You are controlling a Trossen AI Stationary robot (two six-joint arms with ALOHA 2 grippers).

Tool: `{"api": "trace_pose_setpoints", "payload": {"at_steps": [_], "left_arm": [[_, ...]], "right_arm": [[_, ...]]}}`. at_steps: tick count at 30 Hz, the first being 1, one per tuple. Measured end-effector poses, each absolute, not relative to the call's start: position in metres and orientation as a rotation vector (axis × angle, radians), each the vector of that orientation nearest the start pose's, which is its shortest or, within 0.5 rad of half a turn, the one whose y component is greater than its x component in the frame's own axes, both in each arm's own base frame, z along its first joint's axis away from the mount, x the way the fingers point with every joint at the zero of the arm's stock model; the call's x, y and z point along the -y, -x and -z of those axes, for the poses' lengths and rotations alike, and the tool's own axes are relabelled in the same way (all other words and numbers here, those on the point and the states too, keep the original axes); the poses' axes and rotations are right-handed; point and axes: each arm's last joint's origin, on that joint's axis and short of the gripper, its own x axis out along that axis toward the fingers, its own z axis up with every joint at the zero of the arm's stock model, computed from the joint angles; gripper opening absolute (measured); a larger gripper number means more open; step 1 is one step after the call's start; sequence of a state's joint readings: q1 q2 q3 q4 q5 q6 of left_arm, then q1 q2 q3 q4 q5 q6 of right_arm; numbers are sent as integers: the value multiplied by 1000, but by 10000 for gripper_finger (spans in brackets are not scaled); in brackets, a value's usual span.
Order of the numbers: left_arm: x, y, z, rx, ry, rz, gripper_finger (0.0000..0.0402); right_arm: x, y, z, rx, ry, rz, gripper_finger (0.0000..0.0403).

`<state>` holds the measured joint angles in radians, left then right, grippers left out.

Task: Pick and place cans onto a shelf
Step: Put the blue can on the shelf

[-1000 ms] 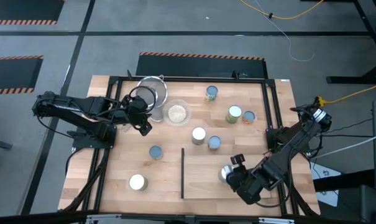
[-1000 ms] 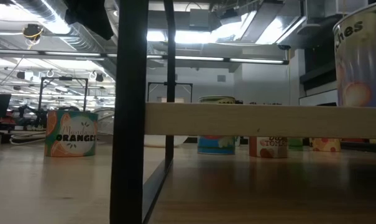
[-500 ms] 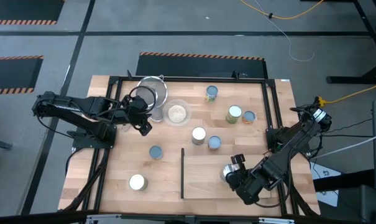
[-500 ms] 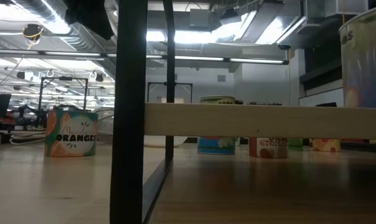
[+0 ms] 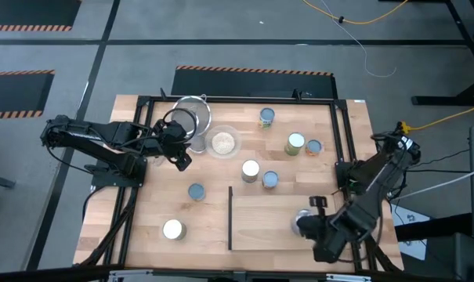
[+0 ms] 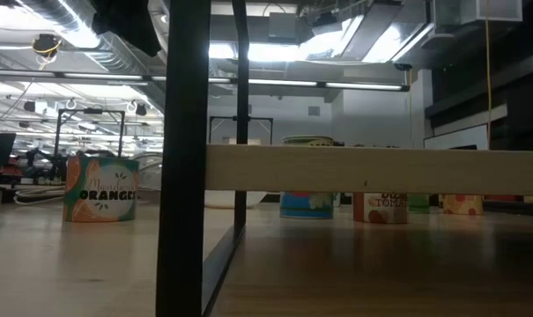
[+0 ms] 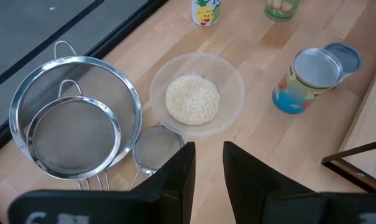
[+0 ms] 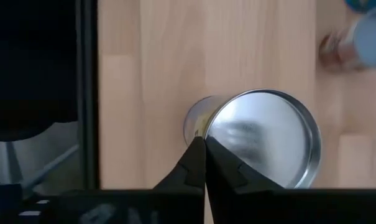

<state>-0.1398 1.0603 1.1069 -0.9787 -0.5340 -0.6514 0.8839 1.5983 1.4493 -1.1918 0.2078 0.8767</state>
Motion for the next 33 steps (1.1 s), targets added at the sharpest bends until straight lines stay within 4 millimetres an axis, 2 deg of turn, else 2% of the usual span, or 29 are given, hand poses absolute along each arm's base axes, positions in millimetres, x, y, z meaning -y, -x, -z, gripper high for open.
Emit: {"api": "trace_pose_setpoints", "payload": {"at_steps": [6, 13, 18, 27, 33], "left_arm": [[12, -188, -331, -721, 291, -629, 77], [12, -188, -331, -721, 291, -629, 78], [12, -188, -331, -721, 291, -629, 75], [12, -188, -331, -721, 291, -629, 76], [12, -188, -331, -720, 291, -629, 77]], "right_arm": [[-245, -171, -296, -1279, -155, 39, 1], [-253, -148, -295, -1311, -238, 162, 1], [-251, -143, -292, -1322, -234, 207, 0], [-250, -142, -273, -1349, -219, 222, 0], [-250, -142, -273, -1360, -225, 216, 1]]}}
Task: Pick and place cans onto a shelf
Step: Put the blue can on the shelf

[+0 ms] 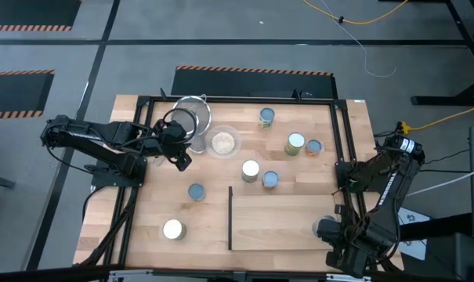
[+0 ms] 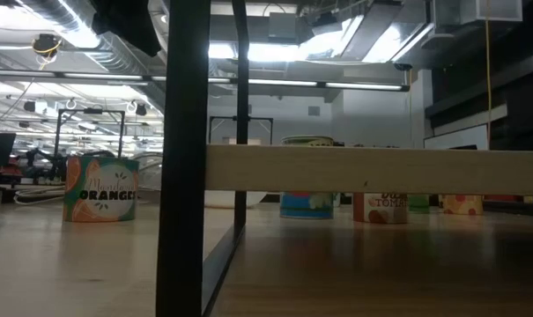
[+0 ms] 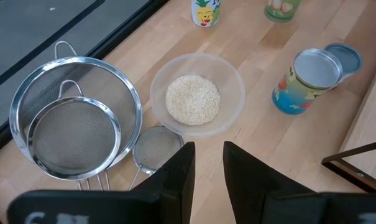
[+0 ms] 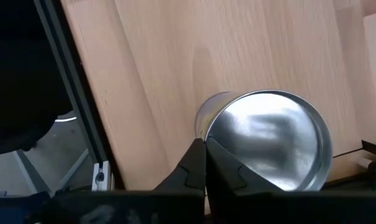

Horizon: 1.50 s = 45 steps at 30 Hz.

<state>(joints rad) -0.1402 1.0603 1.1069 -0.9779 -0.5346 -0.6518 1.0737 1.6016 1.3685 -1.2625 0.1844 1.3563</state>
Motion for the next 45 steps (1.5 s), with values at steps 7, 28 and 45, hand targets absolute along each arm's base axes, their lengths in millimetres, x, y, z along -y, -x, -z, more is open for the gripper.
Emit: {"api": "trace_pose_setpoints", "payload": {"at_steps": [7, 28, 45], "left_arm": [[12, -188, -331, -720, 292, -629, 75], [12, -189, -331, -717, 296, -629, 75], [12, -189, -331, -717, 296, -630, 76]], "right_arm": [[-250, -142, -273, -1364, -224, 213, 18], [-250, -141, -273, -1416, -230, 210, 51], [-250, -141, -274, -1418, -220, 198, 118]]}}
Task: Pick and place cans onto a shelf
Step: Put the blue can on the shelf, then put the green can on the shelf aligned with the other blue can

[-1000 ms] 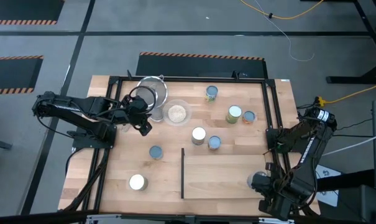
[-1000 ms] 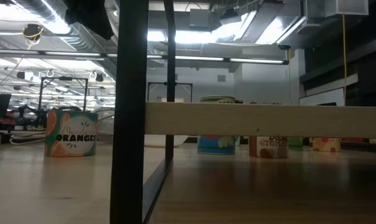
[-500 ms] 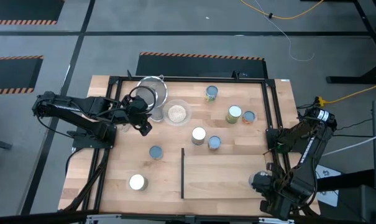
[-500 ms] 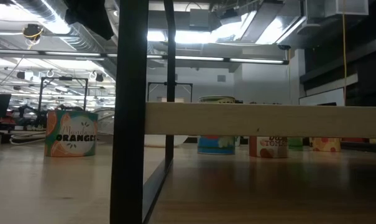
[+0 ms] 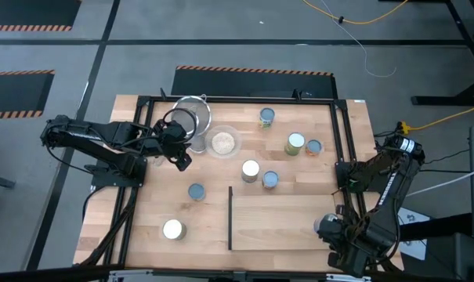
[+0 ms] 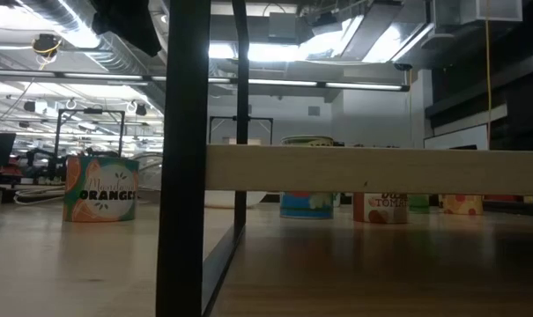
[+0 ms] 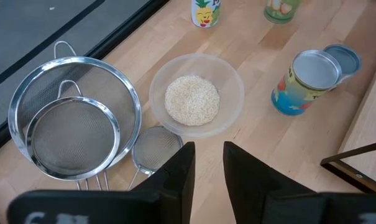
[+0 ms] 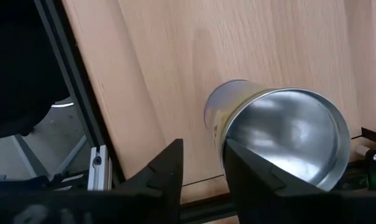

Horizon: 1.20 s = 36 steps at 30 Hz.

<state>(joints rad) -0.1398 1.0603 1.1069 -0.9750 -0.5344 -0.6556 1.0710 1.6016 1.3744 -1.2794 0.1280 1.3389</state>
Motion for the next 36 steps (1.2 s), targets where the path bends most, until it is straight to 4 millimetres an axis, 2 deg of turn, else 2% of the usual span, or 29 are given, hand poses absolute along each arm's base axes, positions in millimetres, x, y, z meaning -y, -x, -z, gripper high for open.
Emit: {"api": "trace_pose_setpoints", "payload": {"at_steps": [7, 11, 17, 20, 28, 32, 36], "left_arm": [[12, -189, -331, -717, 296, -630, 78], [12, -189, -331, -717, 296, -629, 76], [12, -189, -331, -715, 293, -630, 78], [12, -191, -331, -710, 293, -632, 77], [15, -212, -316, -776, 259, -623, 78], [20, -224, -305, -847, 284, -563, 75], [30, -234, -297, -890, 295, -503, 75]], "right_arm": [[-254, -143, -297, -1396, -212, 115, 118], [-249, -142, -313, -1356, -177, 139, 118], [-230, -150, -335, -1253, 39, 189, 118], [-218, -162, -342, -1209, 113, 160, 118], [-153, -186, -355, -1210, 265, 150, 118], [-113, -184, -355, -1213, 312, 183, 118], [-77, -170, -342, -1199, 308, 211, 118]]}}
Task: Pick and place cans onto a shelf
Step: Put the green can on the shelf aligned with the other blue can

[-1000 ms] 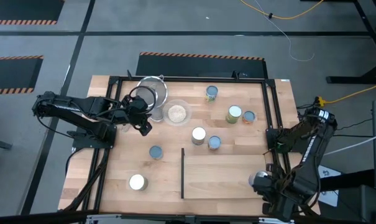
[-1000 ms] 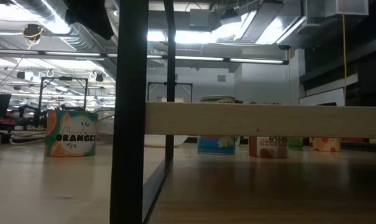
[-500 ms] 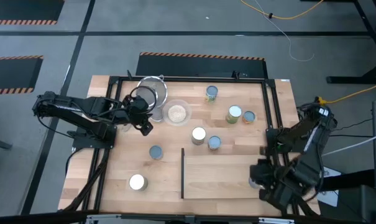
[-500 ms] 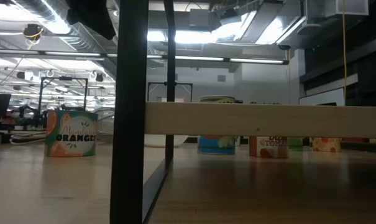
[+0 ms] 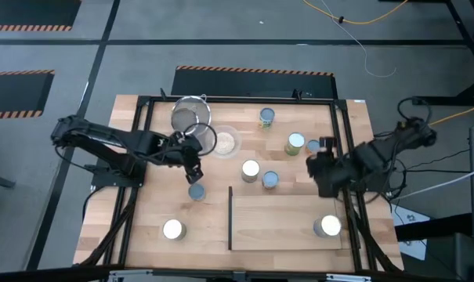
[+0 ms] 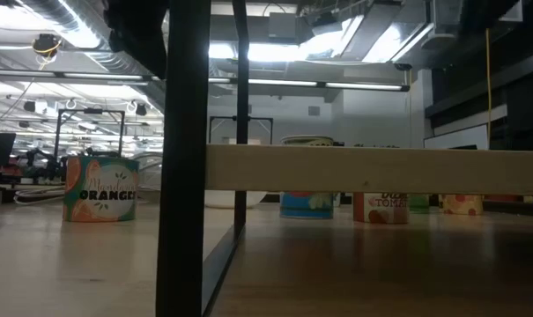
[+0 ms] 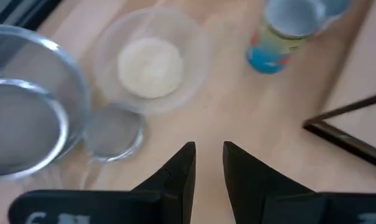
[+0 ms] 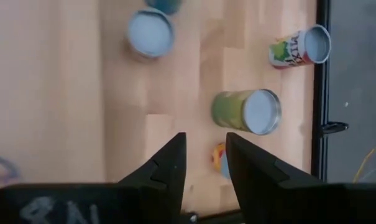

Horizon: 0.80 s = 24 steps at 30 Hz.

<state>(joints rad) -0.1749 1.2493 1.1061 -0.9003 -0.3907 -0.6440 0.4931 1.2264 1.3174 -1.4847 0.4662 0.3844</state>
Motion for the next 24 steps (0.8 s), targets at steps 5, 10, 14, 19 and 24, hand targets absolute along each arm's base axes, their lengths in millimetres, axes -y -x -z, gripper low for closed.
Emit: {"api": "trace_pose_setpoints", "payload": {"at_steps": [5, 10, 14, 19, 24], "left_arm": [[45, -244, -293, -844, 271, -468, 77], [55, -257, -290, -767, 185, -470, 78], [56, -269, -285, -753, 150, -443, 78], [53, -278, -276, -787, 132, -422, 78], [52, -280, -275, -798, 144, -413, 78]], "right_arm": [[-41, -155, -315, -1161, 277, 203, 118], [-16, -154, -292, -1134, 238, 133, 118], [2, -166, -279, -1099, 282, 72, 118], [27, -177, -266, -1173, 306, 57, 118], [49, -184, -255, -1247, 331, -15, 118]]}}
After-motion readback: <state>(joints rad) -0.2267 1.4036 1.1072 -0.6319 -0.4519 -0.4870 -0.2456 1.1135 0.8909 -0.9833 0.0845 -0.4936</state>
